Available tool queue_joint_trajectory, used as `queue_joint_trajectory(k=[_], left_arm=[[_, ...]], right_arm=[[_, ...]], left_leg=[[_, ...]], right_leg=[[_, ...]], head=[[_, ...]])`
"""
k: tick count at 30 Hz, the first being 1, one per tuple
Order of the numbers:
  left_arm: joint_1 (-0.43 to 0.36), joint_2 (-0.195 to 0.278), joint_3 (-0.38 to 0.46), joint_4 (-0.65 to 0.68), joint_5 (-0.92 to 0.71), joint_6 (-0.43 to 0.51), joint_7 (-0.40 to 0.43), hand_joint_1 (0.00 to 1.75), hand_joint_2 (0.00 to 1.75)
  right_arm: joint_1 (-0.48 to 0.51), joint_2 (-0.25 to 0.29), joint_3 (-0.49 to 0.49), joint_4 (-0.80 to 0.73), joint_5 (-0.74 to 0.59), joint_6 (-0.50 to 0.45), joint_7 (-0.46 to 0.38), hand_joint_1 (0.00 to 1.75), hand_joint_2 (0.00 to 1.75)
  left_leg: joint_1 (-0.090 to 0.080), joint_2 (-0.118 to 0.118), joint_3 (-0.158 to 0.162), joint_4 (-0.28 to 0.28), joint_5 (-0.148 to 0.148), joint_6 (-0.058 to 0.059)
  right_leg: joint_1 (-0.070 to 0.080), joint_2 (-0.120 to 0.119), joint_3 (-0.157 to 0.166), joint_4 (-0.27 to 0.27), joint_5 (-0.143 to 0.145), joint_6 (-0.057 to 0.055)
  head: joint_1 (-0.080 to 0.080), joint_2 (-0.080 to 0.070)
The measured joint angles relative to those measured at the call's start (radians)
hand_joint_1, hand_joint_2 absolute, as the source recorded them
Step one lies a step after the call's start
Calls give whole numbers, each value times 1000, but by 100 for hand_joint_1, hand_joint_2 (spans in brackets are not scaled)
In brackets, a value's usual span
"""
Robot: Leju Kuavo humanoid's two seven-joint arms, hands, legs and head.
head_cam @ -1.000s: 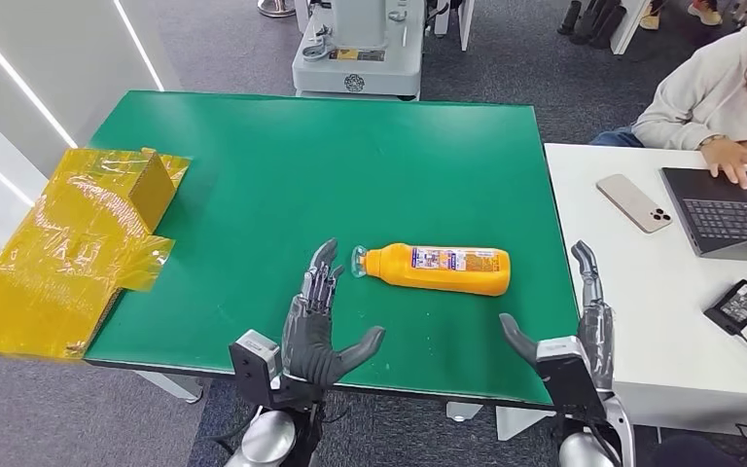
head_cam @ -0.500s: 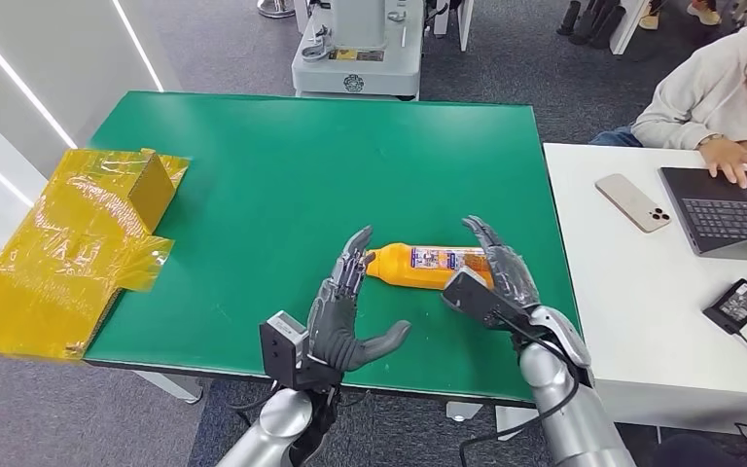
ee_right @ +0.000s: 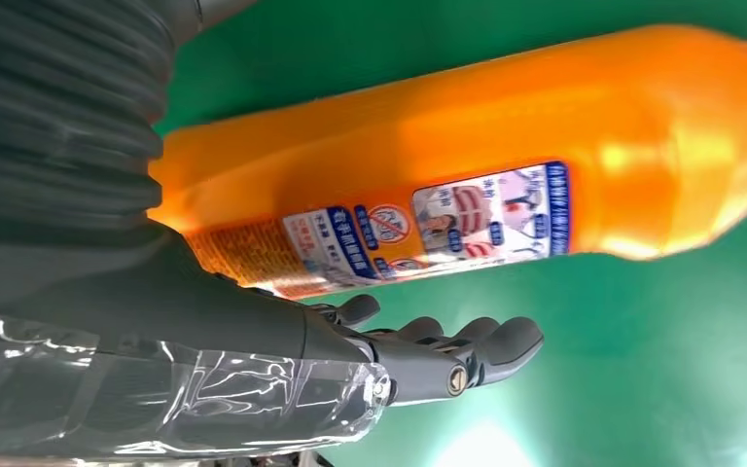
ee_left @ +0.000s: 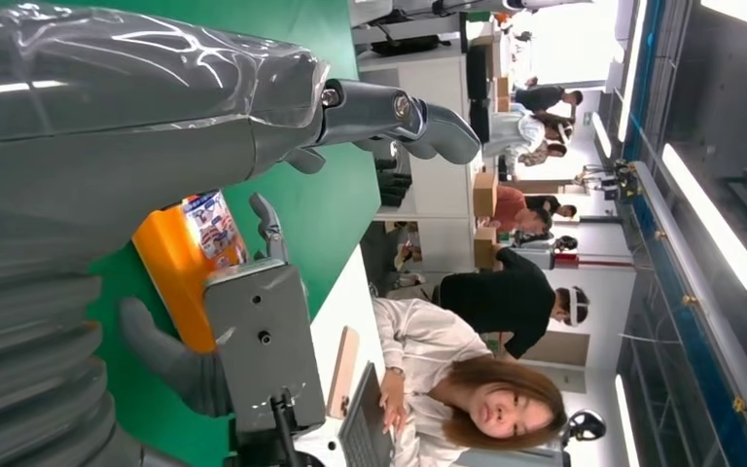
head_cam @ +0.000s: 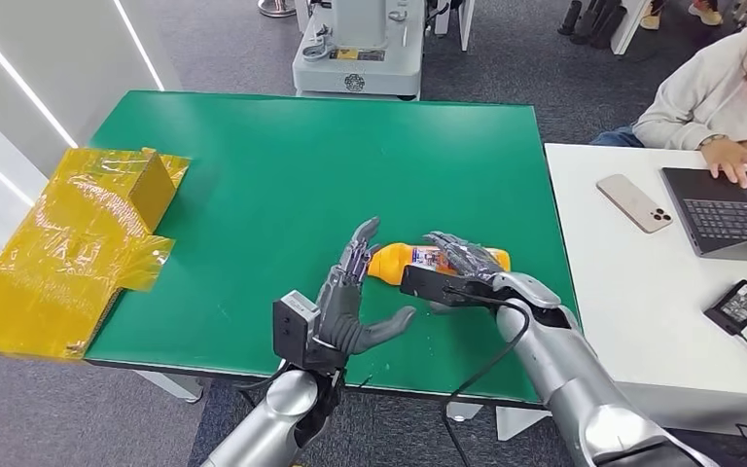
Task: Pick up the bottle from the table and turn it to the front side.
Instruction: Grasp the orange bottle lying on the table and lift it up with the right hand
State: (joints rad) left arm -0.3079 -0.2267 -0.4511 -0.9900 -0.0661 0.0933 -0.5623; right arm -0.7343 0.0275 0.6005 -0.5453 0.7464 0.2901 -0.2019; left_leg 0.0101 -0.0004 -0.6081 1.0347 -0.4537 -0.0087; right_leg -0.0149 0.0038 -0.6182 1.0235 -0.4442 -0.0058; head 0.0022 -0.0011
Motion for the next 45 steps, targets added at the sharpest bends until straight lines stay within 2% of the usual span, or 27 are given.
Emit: queue_joint_trajectory(k=[7,14,22,31,33,35,36,40,42,45], left_arm=[[-10,-1,0,30,26,32,0,0,175],[-9,0,0,70,50,56,-19,0,175],[-6,0,0,83,69,45,-21,0,175],[8,0,0,93,84,32,-18,0,175],[12,1,0,95,86,32,-19,0,175],[15,2,0,95,90,35,-21,0,175],[17,3,0,95,92,37,-22,0,175],[25,9,2,95,100,45,-24,0,175],[27,13,4,95,102,49,-24,0,175],[31,18,11,95,103,53,-25,0,175]], right_arm=[[-105,-13,74,92,10,75,38,0,175],[-168,-43,122,143,-3,122,21,0,175],[-159,-89,158,171,-29,124,2,0,175],[-135,-115,181,186,-67,126,-8,2,175],[-124,-119,186,188,-67,117,-11,36,175],[-116,-121,190,188,-66,100,-16,84,175],[-113,-122,193,187,-66,89,-20,92,175],[-98,-124,204,183,-71,51,-33,156,175],[-93,-127,209,181,-74,35,-34,171,175],[-85,-129,212,178,-81,14,-38,173,175]], left_leg=[[0,0,0,0,0,0],[0,0,0,0,0,0],[0,-1,0,0,0,0],[0,-1,0,0,0,0],[0,-1,0,0,0,0],[0,-1,0,0,0,0],[0,0,0,0,0,0],[0,0,1,0,0,0],[0,0,1,0,0,0],[0,0,1,0,0,0]], right_leg=[[0,0,0,0,0,0],[0,0,0,0,0,0],[0,-1,0,0,0,0],[0,0,0,0,0,0],[0,0,0,0,0,0],[0,0,0,0,0,0],[0,0,0,0,0,0],[0,0,1,0,0,0],[0,0,1,0,0,0],[0,0,2,0,0,0]], head=[[0,0],[0,0],[0,0],[0,0],[0,0],[0,0],[0,0],[0,0],[0,0],[0,0]])
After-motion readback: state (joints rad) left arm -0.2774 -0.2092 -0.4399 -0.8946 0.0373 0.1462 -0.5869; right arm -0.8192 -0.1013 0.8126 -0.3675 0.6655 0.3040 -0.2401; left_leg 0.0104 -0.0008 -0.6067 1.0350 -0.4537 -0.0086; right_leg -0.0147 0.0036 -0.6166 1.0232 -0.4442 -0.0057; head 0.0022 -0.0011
